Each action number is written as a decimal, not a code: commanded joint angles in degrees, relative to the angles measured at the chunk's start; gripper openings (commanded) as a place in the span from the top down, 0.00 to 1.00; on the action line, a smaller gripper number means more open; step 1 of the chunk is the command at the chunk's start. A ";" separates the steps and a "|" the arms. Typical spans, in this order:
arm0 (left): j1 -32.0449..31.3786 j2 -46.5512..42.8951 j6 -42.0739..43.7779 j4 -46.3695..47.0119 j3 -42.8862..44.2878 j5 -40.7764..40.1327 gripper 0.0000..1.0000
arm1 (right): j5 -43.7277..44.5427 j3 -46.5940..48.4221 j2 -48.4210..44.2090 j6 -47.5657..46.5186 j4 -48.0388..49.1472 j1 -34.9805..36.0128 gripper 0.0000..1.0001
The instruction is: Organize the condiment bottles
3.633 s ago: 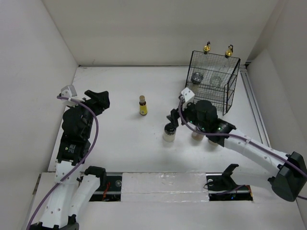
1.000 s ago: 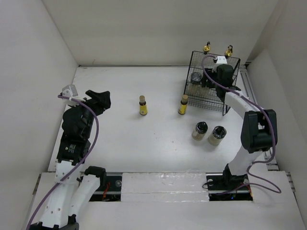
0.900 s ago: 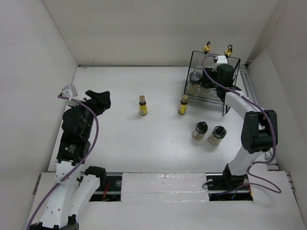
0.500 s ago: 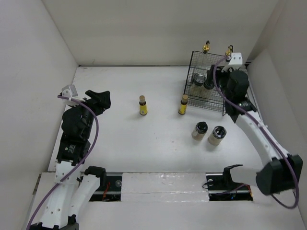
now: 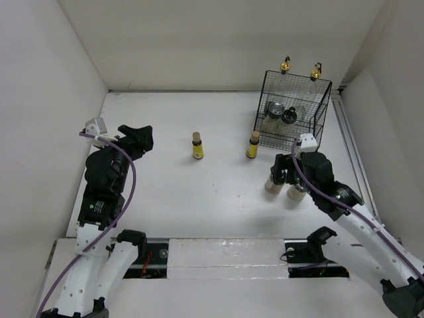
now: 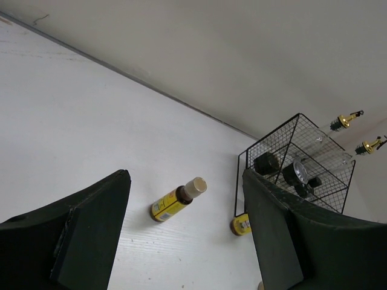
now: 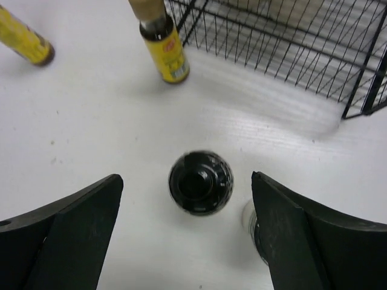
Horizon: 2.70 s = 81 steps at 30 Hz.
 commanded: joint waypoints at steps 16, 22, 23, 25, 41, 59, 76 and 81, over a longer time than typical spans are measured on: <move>-0.24 -0.16 0.30 2.46 0.11 0.91 0.29 | 0.61 -2.18 15.04 1.62 7.66 0.21 0.34; -0.24 0.02 0.30 2.46 0.11 0.91 0.29 | 7.28 5.72 11.36 -1.89 5.73 1.44 0.56; -0.24 0.02 0.30 2.46 0.11 0.91 0.29 | 8.16 9.31 9.44 -3.38 5.72 1.44 0.56; -0.24 0.02 0.30 2.46 0.11 1.43 0.29 | 8.17 11.97 8.11 -5.58 9.14 -0.47 0.56; -0.24 -1.21 0.30 2.99 -0.51 1.44 0.29 | -6.42 35.26 32.43 -8.75 21.46 -28.34 0.57; -0.24 -0.24 0.30 2.46 0.02 1.61 0.29 | -9.76 32.64 45.27 -8.23 25.15 -34.15 0.58; -0.24 -0.77 0.30 2.99 -0.51 1.70 0.29 | -7.91 32.46 49.61 -8.23 24.54 -32.57 0.20; -0.24 -0.06 0.30 2.99 -0.51 2.31 0.29 | -5.37 31.06 40.11 -8.23 24.53 -31.51 0.15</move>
